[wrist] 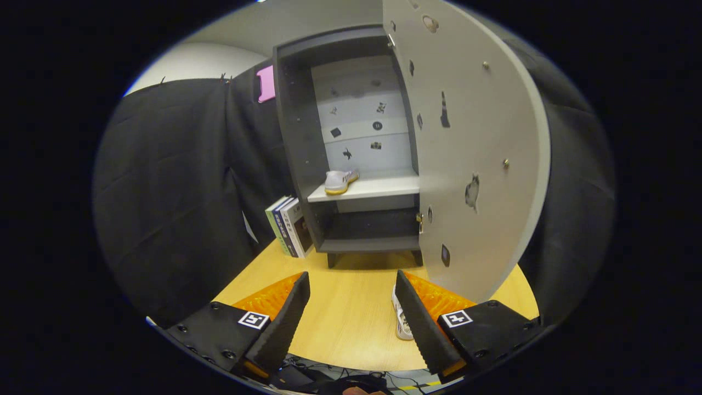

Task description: Open the shoe cabinet door, grab the shoes and put them into the shoe cabinet, then close the shoe cabinet door.

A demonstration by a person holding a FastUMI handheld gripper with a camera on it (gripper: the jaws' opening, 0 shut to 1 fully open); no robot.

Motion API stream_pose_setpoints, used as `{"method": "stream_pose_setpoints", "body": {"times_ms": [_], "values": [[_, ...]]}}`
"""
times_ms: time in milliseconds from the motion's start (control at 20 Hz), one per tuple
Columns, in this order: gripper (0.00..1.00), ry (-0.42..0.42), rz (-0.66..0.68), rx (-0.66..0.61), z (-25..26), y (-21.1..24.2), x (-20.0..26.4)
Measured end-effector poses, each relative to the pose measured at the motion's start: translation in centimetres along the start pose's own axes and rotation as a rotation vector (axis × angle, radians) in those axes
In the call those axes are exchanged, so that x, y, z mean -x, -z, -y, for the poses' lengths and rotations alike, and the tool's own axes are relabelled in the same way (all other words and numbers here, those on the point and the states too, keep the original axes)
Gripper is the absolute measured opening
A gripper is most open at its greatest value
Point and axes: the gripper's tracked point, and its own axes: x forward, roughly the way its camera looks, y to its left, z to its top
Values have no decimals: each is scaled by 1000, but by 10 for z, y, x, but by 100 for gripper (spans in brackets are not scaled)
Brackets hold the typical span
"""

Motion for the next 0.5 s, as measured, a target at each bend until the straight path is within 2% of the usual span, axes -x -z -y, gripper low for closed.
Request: {"method": "stream_pose_setpoints", "body": {"times_ms": [150,300,400,500], "values": [[98,83,-146,-23,16,48,-42],[98,95,-274,-103,17,94,-84],[98,110,-340,-86,24,120,-108],[99,162,-376,-46,42,139,-133]]}}
